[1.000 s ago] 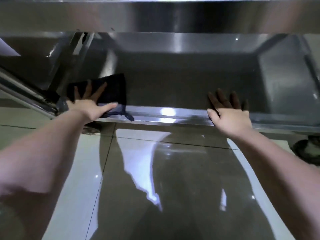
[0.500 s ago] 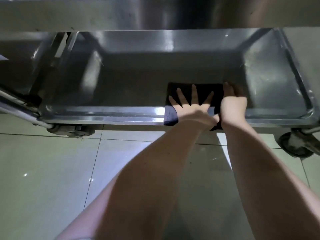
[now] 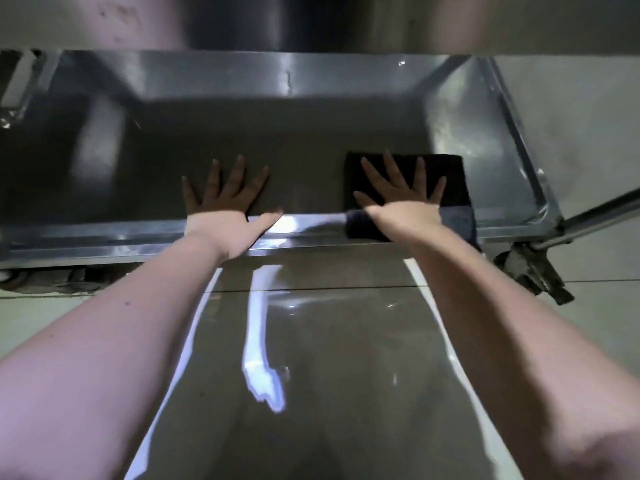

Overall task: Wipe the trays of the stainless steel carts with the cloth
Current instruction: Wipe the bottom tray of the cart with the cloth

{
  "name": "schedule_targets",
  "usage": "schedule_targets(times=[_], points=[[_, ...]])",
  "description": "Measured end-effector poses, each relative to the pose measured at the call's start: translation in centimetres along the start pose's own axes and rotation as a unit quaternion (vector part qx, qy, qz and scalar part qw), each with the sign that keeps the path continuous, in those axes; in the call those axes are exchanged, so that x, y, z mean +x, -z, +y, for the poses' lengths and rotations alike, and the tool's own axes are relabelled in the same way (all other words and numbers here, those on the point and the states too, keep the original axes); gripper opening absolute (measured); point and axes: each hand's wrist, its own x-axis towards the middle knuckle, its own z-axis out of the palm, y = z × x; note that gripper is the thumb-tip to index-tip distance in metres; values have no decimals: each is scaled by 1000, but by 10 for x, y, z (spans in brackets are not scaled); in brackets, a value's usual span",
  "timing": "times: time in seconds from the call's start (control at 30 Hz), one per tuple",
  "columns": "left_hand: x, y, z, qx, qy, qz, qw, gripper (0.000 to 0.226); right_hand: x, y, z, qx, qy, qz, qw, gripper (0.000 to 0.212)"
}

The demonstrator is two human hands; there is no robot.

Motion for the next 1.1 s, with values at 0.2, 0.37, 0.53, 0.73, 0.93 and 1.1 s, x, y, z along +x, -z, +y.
schedule_targets(times=[0.2,0.37,0.53,0.73,0.93,1.1], points=[[0,-2,18,2,-5,0,1000,77,4,29,112,5,-225,-23,974,64],[0,-2,22,3,-8,-3,1000,72,-7,6,1,1,-65,23,998,63],[-3,1,11,1,-5,-15,1000,75,-31,-15,-79,-5,137,5,991,58],[-8,3,-1,-11,-2,-13,1000,74,-9,5,30,-16,34,6,999,63],[-4,4,10,9,1,-14,1000,70,0,19,120,-21,-105,-31,994,61],[17,7,54,22,-18,4,1000,67,0,15,113,-29,-99,-13,995,60]])
